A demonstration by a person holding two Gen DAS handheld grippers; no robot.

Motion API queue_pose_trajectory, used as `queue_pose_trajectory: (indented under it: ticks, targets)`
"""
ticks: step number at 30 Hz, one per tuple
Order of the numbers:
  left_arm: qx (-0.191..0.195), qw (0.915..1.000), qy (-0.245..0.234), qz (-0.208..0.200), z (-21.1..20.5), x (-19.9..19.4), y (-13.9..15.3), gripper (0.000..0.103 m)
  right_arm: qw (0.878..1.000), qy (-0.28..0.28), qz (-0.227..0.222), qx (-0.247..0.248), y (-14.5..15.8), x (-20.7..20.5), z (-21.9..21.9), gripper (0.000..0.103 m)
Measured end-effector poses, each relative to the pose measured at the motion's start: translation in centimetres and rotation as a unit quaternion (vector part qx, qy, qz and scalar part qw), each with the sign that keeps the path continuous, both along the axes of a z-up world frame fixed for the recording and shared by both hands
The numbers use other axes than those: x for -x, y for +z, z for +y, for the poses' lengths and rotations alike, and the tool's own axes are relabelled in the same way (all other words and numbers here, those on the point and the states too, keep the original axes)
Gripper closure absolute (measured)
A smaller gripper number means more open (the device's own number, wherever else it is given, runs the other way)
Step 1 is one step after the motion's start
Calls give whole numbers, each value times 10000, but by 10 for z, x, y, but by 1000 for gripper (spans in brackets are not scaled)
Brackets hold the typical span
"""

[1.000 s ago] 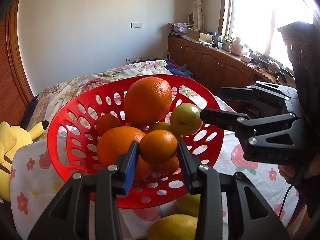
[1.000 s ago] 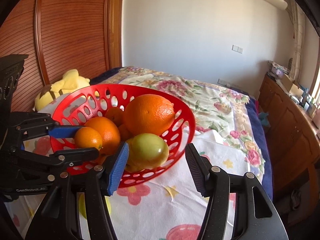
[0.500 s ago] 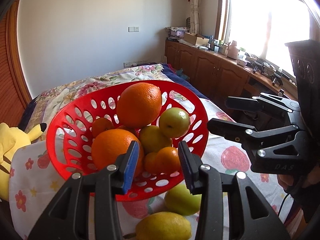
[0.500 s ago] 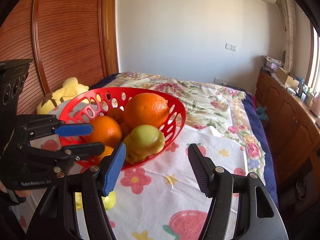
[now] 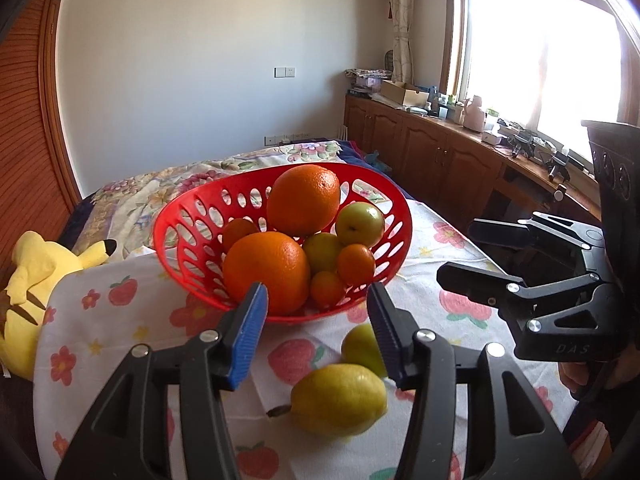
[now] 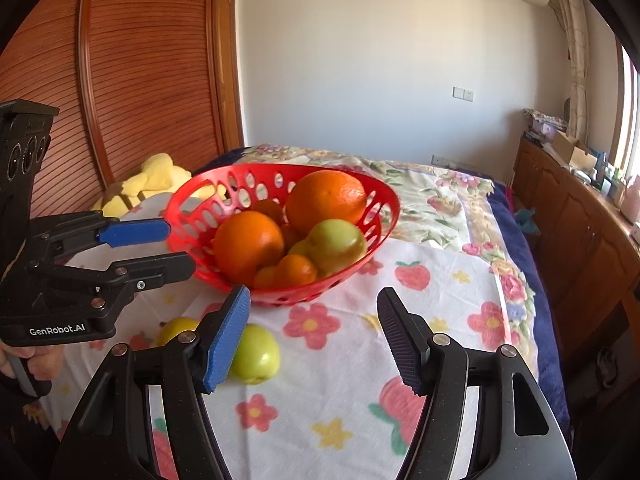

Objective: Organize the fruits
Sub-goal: 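Move the left tool onto the large yellow pomelo while the right tool approaches a green apple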

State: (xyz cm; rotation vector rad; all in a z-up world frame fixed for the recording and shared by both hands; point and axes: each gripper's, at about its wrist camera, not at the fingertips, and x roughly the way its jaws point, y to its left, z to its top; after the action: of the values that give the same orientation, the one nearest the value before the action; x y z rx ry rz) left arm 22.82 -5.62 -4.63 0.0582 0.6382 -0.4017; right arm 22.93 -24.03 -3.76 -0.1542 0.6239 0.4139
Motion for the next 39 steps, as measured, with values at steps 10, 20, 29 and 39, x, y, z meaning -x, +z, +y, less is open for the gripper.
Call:
queue_pose_trajectory:
  ticks: [10,20,29,39]
  targets:
    - [-70,9998,180,61,6,25,-17,44,9999,-8,60,-156,-9,28,10,35]
    - [-26,9990,179,415,-1,29,-46,40,9996,-138,134,-228,-18,37,11,35]
    - [58,9981,107,610,-7,24,-62,32,9993,-133,289,-205,-30,37,14,35]
    - [2,9969,-177,771,-21,25,-73,30,9989,-216,357,-198,-35,33,8,35]
